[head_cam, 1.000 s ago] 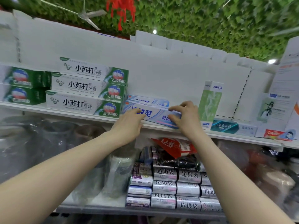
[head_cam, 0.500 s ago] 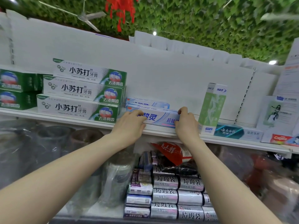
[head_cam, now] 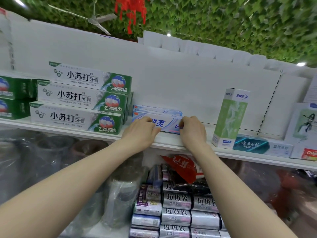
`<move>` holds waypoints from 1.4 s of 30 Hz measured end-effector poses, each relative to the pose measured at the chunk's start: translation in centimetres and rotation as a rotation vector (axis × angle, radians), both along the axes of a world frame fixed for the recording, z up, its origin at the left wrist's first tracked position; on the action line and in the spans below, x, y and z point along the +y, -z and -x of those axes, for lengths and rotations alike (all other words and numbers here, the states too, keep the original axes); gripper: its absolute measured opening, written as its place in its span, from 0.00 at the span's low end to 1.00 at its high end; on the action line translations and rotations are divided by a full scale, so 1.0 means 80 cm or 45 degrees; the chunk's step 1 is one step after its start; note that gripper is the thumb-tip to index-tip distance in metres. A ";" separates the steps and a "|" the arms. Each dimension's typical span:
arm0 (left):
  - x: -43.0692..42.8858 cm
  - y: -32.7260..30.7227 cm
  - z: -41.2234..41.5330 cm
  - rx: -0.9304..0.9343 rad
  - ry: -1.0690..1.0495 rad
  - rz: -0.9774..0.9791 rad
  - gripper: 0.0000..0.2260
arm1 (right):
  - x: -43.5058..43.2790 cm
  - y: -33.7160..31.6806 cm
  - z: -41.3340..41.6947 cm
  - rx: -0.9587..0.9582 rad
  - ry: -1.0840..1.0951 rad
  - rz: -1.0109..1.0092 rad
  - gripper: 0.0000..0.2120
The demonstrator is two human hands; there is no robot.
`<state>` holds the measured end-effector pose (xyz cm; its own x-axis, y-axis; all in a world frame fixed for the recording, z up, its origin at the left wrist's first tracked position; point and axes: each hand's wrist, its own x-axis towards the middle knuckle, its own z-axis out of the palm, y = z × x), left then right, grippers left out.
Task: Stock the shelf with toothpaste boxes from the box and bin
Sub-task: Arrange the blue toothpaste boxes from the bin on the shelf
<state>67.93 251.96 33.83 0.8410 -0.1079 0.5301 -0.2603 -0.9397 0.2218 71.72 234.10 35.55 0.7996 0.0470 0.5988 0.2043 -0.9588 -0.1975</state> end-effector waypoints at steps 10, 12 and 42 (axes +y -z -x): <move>-0.002 -0.015 -0.045 0.317 -0.165 -0.083 0.22 | 0.004 -0.002 -0.047 0.242 -0.181 0.049 0.19; -0.001 -0.017 -0.051 0.336 -0.190 -0.078 0.23 | 0.008 -0.006 -0.052 0.267 -0.213 0.059 0.22; -0.007 -0.013 -0.097 0.174 -0.227 -0.147 0.27 | -0.002 -0.041 -0.093 0.456 -0.113 -0.167 0.16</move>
